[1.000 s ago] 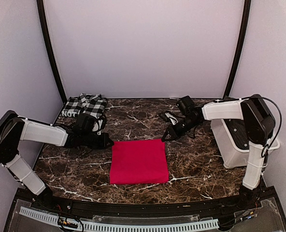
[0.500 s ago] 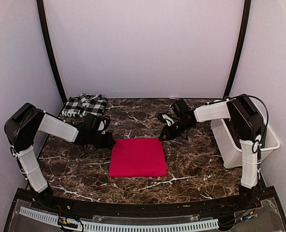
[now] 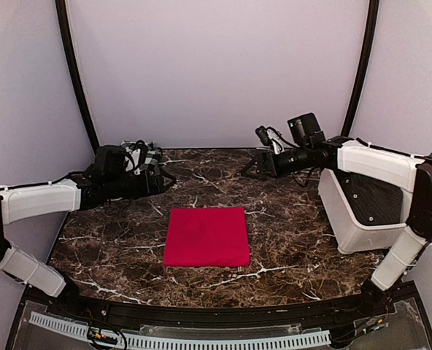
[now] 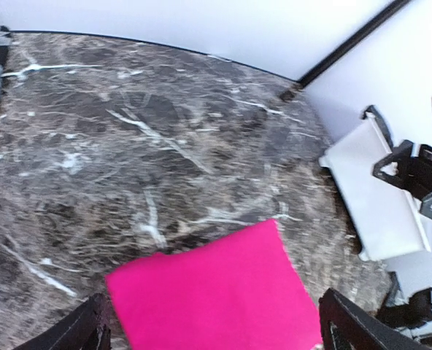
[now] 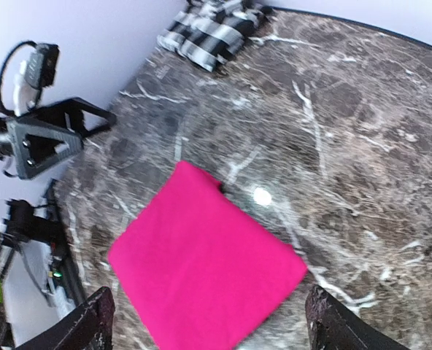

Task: Fold and stack the mixed laundry pile
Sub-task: Smooth out the square-folded T-shirt at the center of the board.

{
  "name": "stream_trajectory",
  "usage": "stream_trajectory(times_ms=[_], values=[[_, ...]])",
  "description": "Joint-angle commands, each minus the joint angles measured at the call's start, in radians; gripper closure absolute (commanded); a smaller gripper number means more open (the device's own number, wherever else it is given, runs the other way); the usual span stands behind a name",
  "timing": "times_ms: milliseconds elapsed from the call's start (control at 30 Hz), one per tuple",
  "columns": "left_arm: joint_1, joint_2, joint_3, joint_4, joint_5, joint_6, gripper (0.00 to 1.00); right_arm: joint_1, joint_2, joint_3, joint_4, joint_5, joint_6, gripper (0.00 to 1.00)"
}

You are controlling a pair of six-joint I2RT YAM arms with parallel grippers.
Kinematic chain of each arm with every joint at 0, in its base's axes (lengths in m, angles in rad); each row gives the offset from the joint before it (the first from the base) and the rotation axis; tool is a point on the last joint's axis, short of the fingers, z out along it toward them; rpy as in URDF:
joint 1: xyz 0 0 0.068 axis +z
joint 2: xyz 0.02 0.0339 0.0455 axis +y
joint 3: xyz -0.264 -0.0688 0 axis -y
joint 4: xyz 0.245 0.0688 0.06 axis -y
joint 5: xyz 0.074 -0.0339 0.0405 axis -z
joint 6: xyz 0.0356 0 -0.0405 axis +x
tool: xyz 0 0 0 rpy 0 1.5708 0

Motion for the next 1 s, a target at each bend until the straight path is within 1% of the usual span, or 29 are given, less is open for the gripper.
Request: stream_trajectory(times_ms=[0, 67, 133, 167, 200, 233, 267, 333, 400, 500, 567, 700, 867, 967], values=[[-0.115, -0.104, -0.118, 0.036, 0.166, -0.078, 0.01, 0.101, -0.074, -0.191, 0.181, -0.215, 0.221, 0.13], [-0.223, -0.119, -0.157, 0.061, 0.181, -0.12, 0.01, 0.175, -0.079, -0.274, 0.294, -0.256, 0.345, 0.13], [-0.269, -0.113, -0.201, 0.14, 0.224, -0.193, 0.01, 0.237, -0.066, -0.332, 0.43, -0.278, 0.431, 0.12], [-0.276, -0.11, -0.218, 0.217, 0.24, -0.252, 0.01, 0.258, -0.054, -0.357, 0.513, -0.288, 0.498, 0.12], [-0.286, -0.099, -0.253, 0.3, 0.262, -0.278, 0.01, 0.276, -0.034, -0.378, 0.582, -0.303, 0.547, 0.12], [-0.291, -0.092, -0.272, 0.339, 0.272, -0.33, 0.01, 0.286, -0.011, -0.397, 0.65, -0.318, 0.591, 0.12], [-0.298, -0.071, -0.301, 0.416, 0.288, -0.354, 0.01, 0.293, 0.013, -0.415, 0.715, -0.331, 0.638, 0.12], [-0.306, -0.027, -0.337, 0.512, 0.302, -0.413, 0.01, 0.301, 0.07, -0.45, 0.843, -0.351, 0.717, 0.12], [-0.309, 0.031, -0.369, 0.605, 0.311, -0.474, 0.01, 0.304, 0.137, -0.48, 0.958, -0.372, 0.778, 0.12], [-0.31, 0.109, -0.407, 0.685, 0.31, -0.503, 0.01, 0.301, 0.229, -0.526, 1.083, -0.396, 0.843, 0.12], [-0.306, 0.19, -0.436, 0.753, 0.297, -0.519, 0.01, 0.291, 0.286, -0.563, 1.16, -0.408, 0.883, 0.13], [-0.268, 0.298, -0.501, 0.833, 0.268, -0.525, 0.01, 0.244, 0.318, -0.635, 1.17, -0.398, 0.872, 0.13], [-0.168, 0.412, -0.597, 1.05, 0.302, -0.585, 0.01, 0.153, 0.31, -0.706, 1.122, -0.401, 0.823, 0.14], [-0.129, 0.415, -0.606, 1.046, 0.31, -0.574, 0.01, 0.114, 0.264, -0.704, 1.057, -0.414, 0.772, 0.15]])
